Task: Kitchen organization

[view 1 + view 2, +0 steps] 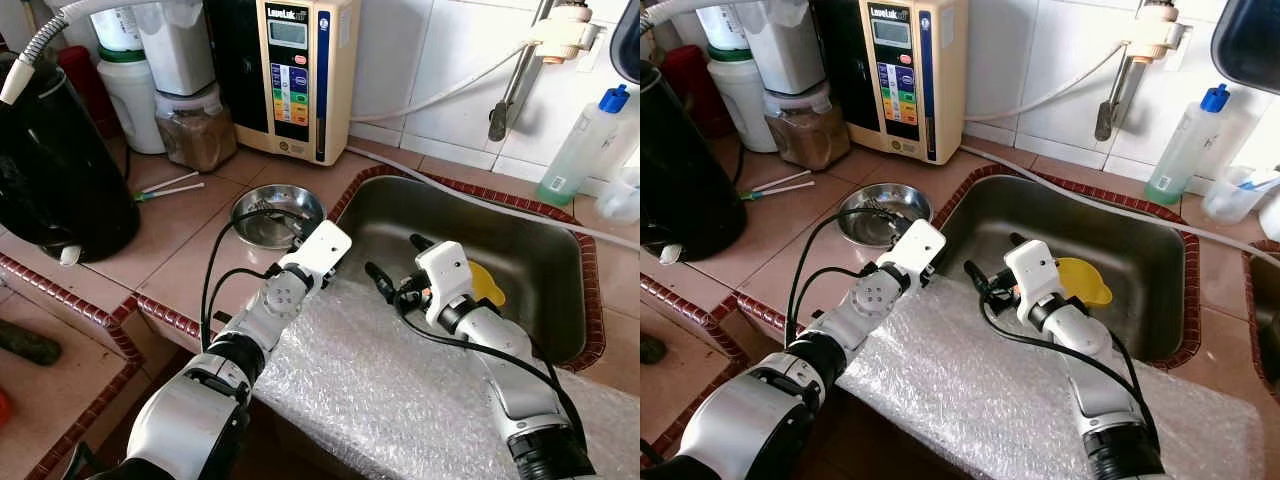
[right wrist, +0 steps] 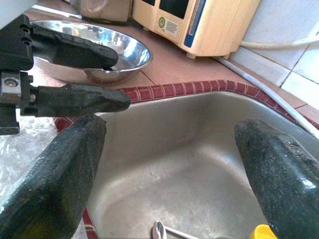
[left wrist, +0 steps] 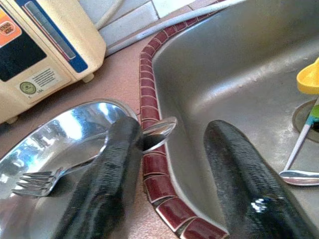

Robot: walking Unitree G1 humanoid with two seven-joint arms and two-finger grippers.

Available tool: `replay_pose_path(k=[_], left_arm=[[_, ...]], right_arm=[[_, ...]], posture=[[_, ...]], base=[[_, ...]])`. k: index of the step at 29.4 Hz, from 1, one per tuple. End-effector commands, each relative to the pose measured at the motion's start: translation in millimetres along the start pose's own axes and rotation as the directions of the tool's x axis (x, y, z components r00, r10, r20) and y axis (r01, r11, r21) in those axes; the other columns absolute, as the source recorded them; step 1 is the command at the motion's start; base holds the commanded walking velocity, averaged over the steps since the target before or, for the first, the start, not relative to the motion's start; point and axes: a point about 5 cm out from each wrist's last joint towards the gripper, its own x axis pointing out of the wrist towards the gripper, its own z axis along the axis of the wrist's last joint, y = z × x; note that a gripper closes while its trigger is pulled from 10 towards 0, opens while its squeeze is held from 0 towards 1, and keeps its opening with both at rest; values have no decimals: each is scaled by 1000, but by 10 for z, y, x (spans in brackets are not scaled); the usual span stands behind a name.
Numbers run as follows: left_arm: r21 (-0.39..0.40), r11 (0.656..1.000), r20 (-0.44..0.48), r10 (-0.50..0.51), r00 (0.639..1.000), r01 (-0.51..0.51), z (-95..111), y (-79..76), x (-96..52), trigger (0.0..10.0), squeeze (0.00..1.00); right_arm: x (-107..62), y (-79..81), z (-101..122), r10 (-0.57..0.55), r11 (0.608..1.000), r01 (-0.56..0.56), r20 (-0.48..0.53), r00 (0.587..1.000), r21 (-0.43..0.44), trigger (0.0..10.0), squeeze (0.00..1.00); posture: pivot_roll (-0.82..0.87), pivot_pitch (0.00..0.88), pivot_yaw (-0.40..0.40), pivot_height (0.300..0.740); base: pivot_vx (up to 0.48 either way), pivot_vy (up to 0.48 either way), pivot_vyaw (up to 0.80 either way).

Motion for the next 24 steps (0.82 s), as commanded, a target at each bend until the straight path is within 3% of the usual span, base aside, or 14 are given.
replay_pose_path(k=[1,15,24], left_arm=[[22,1000,-45,-7,999,8,-64,38,-9,0,0],[18,1000,-57,5,998,-4,-110,79,-30,0,0],[42,992,-78,119,990,-116,-177,254,-68,0,0]], right_arm=[[-6,1,30,-5,1000,5,4,1000,-14,10000,1000],[3,-20,21,-14,1000,14,-4,1000,-24,10000,1000],[39,-37,37,-20,999,20,2,1000,-28,10000,1000]], posture=[[-41,12,46,740],[-33,14,44,740],[-26,0,44,740]], base=[[0,0,0],[0,0,0],[0,0,0]])
